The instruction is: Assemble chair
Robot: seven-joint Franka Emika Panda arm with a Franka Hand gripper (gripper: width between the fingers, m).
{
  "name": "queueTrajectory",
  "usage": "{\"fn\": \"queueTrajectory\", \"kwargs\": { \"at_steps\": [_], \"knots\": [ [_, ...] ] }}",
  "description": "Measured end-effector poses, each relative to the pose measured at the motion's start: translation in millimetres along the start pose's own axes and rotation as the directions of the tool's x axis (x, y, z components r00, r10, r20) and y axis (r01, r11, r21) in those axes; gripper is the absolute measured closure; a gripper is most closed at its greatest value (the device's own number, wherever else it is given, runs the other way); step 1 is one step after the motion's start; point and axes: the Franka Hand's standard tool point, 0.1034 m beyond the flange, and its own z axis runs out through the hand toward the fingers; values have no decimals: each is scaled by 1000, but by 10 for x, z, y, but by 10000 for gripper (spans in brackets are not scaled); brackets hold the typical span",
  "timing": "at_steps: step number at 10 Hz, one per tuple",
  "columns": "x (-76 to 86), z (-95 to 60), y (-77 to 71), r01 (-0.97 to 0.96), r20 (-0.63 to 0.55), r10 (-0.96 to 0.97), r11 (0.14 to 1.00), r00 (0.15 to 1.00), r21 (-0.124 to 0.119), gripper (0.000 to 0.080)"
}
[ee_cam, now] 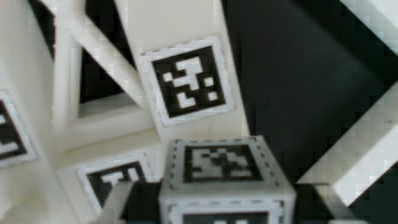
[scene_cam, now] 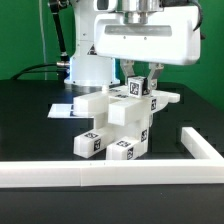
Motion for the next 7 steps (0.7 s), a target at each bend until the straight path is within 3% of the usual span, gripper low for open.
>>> {"fn": "queueTrajectory", "kwargs": {
  "at_steps": [4, 6, 7],
  "knots": [
    [-10, 4, -5, -254, 15, 254, 967, 967, 8, 511],
    [-14, 4, -7, -240, 15, 240, 971, 971, 8, 511],
    [-13, 6, -12, -202, 11, 202, 979, 979, 7, 345]
  ]
}}
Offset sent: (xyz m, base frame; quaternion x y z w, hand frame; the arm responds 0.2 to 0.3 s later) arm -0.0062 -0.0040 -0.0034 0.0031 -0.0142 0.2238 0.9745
